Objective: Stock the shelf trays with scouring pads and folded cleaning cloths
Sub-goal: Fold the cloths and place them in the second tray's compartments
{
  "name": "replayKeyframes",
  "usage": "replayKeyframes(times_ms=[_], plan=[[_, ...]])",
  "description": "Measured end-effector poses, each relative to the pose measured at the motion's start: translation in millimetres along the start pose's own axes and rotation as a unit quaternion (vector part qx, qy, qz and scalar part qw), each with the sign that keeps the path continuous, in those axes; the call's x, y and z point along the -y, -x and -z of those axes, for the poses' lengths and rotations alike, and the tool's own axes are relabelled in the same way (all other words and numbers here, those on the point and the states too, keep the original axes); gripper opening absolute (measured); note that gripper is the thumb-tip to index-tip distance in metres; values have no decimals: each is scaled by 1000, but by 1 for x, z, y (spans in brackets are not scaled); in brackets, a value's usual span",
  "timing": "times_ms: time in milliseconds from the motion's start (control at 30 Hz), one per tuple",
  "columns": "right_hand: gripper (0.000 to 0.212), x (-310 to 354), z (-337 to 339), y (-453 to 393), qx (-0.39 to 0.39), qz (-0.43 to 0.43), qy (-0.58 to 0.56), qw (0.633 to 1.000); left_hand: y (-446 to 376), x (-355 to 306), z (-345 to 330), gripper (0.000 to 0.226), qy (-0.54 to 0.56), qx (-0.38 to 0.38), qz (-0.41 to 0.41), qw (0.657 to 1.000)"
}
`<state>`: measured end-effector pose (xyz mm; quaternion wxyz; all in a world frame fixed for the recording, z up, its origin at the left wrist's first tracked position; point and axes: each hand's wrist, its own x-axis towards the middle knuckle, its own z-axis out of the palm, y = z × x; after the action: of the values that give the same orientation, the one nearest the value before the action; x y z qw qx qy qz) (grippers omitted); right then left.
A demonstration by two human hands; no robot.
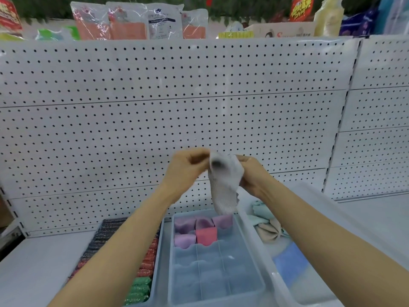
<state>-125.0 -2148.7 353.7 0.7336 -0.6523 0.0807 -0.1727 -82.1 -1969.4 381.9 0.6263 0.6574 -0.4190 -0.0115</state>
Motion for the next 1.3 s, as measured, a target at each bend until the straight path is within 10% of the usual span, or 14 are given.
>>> replayKeyframes(times_ms=[200, 600, 700, 800, 900, 1300], plan=[[23, -8, -5, 2, 72, -21, -6, 997, -50, -18, 16, 21, 93, -185, 107, 972], [21, 1, -11, 6, 100, 38, -6, 994, -63, 36, 32, 27, -120, -95, 323, 934], [19, 5, -9, 4, 95, 42, -12, 995, -54, 33, 35, 12, -144, -91, 223, 960], [18, 8, -7, 3, 100, 42, -34, 994, -39, 26, 38, 65, -68, 48, 103, 991], [18, 11, -7, 3, 107, 46, -41, 992, -34, 25, 31, 71, -39, 152, 75, 985], [17, 16, -9, 3, 40, 81, -69, 993, -27, 4, 9, 24, 49, 33, 114, 992]])
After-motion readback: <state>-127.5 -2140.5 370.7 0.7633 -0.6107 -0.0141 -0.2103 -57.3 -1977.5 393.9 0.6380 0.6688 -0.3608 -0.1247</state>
